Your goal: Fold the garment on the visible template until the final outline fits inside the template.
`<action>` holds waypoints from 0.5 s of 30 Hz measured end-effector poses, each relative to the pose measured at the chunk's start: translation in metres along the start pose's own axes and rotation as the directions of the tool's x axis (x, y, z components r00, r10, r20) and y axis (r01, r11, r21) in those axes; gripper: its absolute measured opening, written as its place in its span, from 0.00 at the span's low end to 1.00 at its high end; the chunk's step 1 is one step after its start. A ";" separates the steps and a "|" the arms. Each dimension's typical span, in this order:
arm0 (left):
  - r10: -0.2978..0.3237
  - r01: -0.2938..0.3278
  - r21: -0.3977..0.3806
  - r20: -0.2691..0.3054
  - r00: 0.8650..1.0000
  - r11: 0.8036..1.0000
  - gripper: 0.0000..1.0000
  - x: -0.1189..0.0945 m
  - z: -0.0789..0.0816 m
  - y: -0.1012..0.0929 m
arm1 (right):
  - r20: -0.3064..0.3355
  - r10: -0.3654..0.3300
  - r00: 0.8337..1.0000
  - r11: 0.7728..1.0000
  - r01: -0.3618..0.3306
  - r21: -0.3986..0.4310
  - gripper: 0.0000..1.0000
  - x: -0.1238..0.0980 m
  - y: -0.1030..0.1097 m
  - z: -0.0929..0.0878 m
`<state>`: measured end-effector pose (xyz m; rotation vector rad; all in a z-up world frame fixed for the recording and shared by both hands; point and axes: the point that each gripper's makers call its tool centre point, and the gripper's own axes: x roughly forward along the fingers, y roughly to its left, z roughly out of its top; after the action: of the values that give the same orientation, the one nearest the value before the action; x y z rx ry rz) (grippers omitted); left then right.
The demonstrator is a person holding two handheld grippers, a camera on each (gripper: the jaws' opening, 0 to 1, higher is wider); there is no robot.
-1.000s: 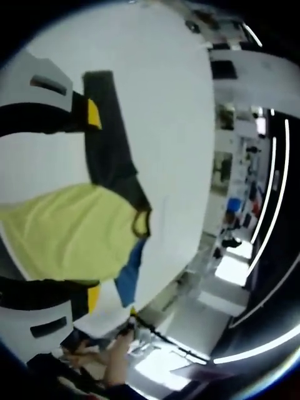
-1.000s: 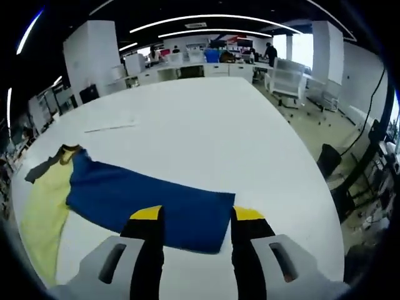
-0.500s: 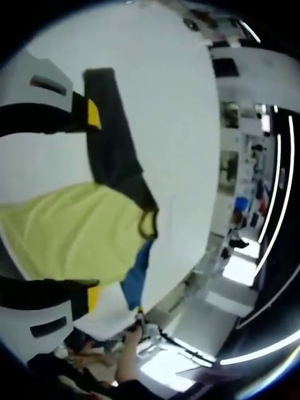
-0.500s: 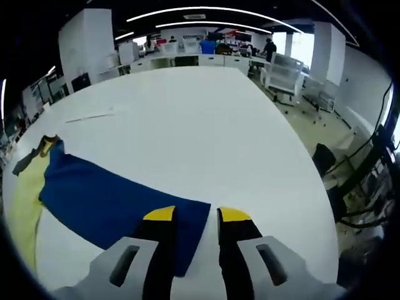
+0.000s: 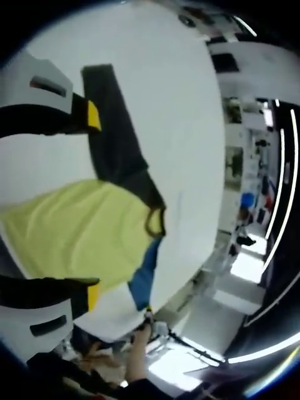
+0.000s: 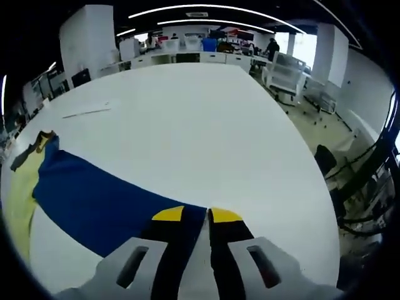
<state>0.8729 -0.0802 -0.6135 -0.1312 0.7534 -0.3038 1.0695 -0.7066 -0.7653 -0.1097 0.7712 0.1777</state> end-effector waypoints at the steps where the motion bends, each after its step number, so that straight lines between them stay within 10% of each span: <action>1: -0.004 0.004 -0.001 -0.001 1.000 1.000 0.91 0.000 -0.001 0.000 | 0.000 0.001 1.000 1.000 -0.001 -0.004 0.09 0.000 0.000 0.000; 15: -0.010 0.010 -0.025 0.023 1.000 1.000 0.90 -0.001 0.001 0.002 | 0.004 -0.041 0.999 0.999 0.041 -0.001 0.02 -0.012 -0.004 0.007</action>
<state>0.8737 -0.0776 -0.6126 -0.1617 0.7345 -0.3022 1.0666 -0.7106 -0.7517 -0.1264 0.7639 0.1394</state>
